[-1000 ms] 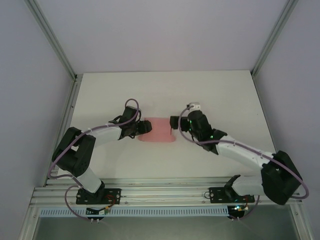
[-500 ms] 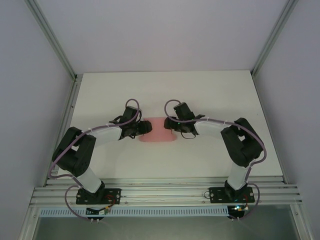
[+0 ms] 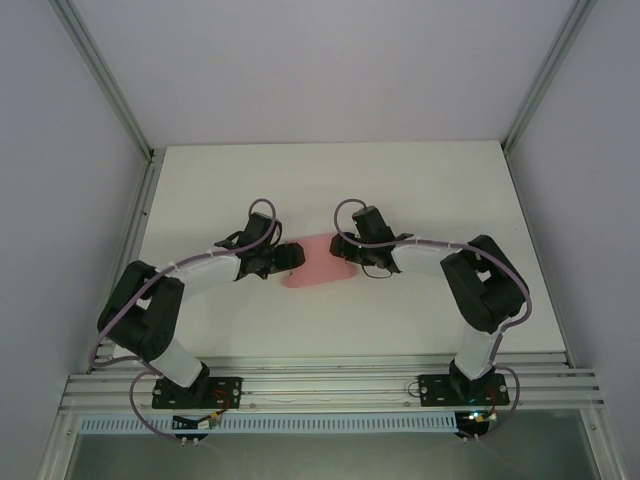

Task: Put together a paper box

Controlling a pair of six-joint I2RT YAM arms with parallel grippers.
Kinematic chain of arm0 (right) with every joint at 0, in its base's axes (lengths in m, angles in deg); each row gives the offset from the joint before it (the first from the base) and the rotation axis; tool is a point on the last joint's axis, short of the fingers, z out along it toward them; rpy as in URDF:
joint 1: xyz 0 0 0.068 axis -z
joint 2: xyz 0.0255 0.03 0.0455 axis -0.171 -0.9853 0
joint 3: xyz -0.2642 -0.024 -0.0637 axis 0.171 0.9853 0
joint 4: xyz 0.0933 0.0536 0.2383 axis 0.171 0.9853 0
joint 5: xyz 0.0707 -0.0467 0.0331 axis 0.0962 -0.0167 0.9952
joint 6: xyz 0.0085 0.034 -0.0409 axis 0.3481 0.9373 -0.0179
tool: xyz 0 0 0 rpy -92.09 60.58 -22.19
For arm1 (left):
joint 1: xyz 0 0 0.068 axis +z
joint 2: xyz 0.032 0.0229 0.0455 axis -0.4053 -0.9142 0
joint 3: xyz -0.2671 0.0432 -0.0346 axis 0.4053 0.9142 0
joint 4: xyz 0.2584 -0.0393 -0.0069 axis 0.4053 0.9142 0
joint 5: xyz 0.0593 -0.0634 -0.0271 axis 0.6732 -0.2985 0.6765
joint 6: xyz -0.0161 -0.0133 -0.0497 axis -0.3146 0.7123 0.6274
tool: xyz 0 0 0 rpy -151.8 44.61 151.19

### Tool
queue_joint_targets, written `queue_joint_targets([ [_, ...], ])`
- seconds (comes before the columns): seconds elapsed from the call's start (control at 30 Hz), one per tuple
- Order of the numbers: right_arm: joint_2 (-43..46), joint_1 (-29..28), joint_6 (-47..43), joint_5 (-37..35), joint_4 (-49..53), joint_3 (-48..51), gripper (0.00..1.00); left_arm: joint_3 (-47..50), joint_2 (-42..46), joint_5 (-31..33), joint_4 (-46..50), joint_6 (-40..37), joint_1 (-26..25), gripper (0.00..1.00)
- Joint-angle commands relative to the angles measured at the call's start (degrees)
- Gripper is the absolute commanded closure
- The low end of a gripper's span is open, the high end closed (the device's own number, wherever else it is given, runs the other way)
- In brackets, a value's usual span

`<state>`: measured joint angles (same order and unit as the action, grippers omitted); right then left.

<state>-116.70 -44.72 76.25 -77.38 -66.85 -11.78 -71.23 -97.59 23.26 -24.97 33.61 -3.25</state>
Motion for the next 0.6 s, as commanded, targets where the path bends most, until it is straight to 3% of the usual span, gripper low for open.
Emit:
queue_joint_targets([
  [0.0, -0.17, 0.23, -0.69, 0.23, 6.46, 1.46, 0.47, -1.39, 2.03, 1.17, 0.42, 1.14, 0.60, 0.28],
  [0.1, -0.24, 0.19, -0.65, 0.85, 5.85, 1.46, 0.47, -0.37, 0.80, -1.60, -3.82, 1.69, 1.08, 0.28],
  [0.23, 0.19, 0.31, -0.63, 1.05, 5.40, 1.77, 0.47, -0.75, -2.85, -6.18, -6.60, 3.97, 2.80, 0.38],
  [0.57, 2.48, 2.25, -0.39, 5.05, 4.05, 2.03, 0.42, 3.47, -4.45, -7.15, -10.79, 4.24, 3.16, 0.60],
])
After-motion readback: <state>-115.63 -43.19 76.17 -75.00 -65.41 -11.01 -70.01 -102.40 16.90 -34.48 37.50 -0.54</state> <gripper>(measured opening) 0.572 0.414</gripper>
